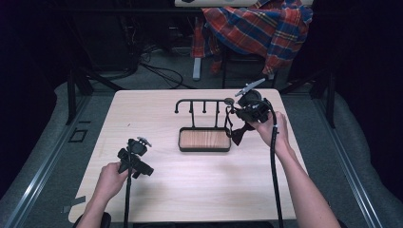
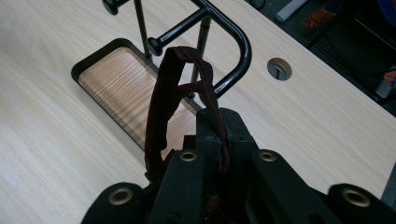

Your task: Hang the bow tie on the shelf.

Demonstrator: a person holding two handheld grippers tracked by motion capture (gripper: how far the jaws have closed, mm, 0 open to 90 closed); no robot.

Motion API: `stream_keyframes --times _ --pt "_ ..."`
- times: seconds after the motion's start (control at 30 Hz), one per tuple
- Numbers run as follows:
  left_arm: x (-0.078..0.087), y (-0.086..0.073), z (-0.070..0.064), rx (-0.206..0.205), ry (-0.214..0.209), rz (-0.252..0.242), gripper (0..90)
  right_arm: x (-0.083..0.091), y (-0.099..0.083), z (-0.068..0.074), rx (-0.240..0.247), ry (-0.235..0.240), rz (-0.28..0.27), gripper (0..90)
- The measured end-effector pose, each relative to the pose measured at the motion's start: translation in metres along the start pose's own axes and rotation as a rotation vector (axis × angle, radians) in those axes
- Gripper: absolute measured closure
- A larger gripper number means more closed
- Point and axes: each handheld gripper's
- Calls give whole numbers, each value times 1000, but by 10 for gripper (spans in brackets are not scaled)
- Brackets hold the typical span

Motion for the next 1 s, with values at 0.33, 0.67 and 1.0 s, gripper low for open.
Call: stream_keyframes --times 0.33,0.67,1.0 --pt "0 0 0 -1 0 3 148 -11 2 -12 -48 -9 16 875" --pt "0 0 -1 -5 2 2 148 -27 1 -17 -81 -11 40 872" --pt "0 0 0 -5 3 4 148 -39 -1 -22 -113 -8 59 868"
Point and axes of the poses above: each handheld gripper's, and its own axes: x roughly backward along the jaws, y roughly out of its top, z roughly to its left, and after that the axes turned 1 degree about -x, right-handed
